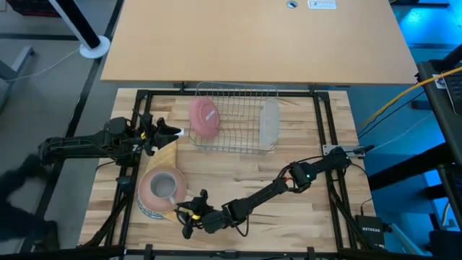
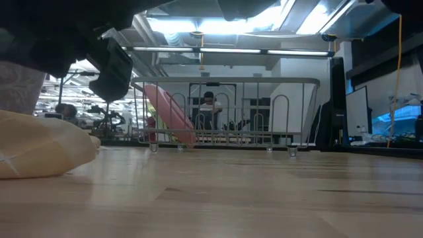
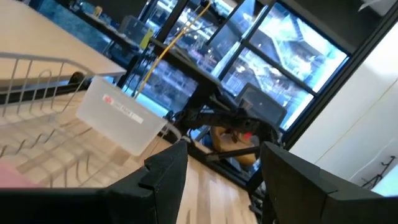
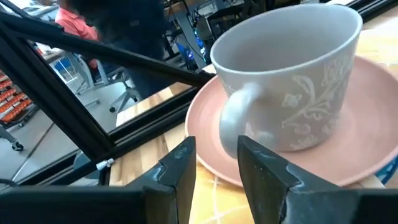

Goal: Sort dishes
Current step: Put the gray cup to the right side of the table

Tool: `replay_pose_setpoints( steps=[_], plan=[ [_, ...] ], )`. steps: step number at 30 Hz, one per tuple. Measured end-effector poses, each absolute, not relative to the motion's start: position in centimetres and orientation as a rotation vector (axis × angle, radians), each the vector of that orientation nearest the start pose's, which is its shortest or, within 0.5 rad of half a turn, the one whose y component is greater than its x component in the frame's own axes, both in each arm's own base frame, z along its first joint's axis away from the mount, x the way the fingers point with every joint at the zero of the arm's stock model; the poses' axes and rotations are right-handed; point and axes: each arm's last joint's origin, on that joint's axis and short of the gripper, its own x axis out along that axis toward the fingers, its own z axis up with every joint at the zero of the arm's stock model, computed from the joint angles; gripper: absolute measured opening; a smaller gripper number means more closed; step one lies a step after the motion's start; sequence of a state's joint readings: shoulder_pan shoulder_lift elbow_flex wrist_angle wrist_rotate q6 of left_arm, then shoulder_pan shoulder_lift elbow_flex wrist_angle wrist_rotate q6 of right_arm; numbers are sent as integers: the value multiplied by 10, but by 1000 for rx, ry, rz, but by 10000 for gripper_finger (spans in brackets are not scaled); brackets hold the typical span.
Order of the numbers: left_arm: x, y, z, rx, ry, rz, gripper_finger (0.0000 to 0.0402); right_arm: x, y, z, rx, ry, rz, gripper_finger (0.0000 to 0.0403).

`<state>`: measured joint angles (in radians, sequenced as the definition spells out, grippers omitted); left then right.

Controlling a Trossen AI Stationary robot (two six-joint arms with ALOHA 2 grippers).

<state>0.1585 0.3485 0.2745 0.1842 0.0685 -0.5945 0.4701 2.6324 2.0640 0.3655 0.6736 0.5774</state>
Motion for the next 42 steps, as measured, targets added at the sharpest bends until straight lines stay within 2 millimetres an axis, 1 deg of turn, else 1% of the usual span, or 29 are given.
replay_pose_setpoints(
  steps=[8,17,22,25,32,37,42],
  plan=[
    [116,16,241,-587,-85,69,193,525,242,133,465,107,-252,122],
    [116,16,241,-565,-87,69,193,530,230,132,468,106,-264,122],
    [116,15,241,-547,-74,27,193,531,228,132,471,104,-268,122],
    [116,13,242,-502,-52,-58,193,532,226,132,469,108,-273,122],
    [113,3,243,-483,24,-384,193,534,220,131,459,106,-315,122],
    [105,-3,245,-467,56,-600,193,533,219,130,452,103,-337,122],
    [94,-7,249,-519,76,-725,193,533,220,130,452,104,-336,122]
  ],
)
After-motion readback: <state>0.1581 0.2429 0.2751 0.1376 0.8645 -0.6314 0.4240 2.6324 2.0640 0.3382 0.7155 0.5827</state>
